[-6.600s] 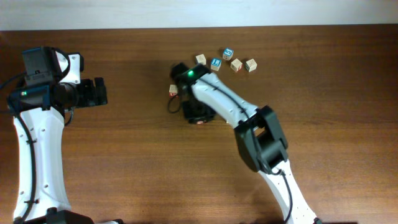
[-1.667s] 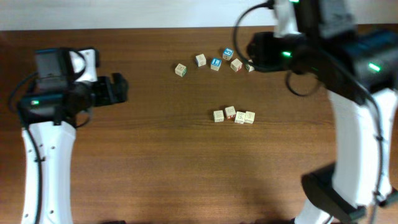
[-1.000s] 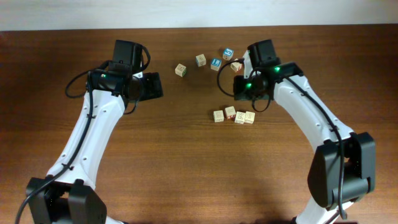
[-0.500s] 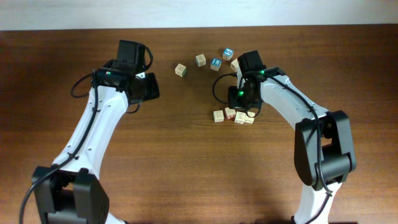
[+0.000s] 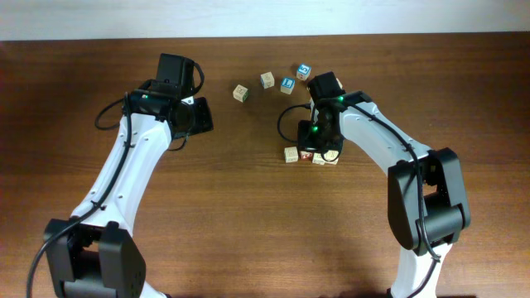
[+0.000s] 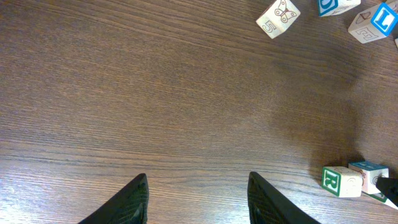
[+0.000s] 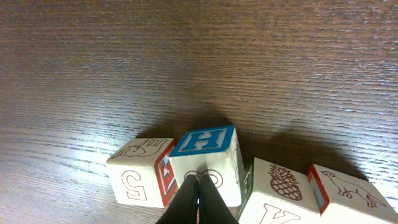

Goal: Rotate 4 blocks

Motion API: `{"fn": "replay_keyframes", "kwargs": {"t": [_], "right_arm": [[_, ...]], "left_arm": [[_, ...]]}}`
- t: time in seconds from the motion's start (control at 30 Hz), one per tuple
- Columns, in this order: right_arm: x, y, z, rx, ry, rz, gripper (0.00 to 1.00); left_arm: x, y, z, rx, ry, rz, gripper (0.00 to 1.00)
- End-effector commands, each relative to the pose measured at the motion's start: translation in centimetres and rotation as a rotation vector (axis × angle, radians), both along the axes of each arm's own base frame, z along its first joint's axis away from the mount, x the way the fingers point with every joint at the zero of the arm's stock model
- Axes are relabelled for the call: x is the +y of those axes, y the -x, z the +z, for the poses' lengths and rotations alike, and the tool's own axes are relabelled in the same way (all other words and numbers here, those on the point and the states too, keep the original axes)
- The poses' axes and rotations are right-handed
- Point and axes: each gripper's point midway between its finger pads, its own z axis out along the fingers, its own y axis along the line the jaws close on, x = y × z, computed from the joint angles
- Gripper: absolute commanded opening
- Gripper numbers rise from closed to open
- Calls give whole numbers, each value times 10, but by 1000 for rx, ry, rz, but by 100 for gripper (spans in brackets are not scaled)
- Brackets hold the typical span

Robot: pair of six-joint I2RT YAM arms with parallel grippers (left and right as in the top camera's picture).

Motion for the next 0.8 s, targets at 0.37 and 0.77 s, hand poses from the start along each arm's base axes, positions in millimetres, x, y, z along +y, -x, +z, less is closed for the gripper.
{"fn": "replay_keyframes", "kwargs": {"t": [0.37,0.77], "right_arm": [[20,20,-7,88,-39,-32,4],[19,-4,35,49,-63,-41,17]], "left_arm": [[-3,-3,4,-8,17,4,50],[-3,-3,4,-8,17,4,51]]}}
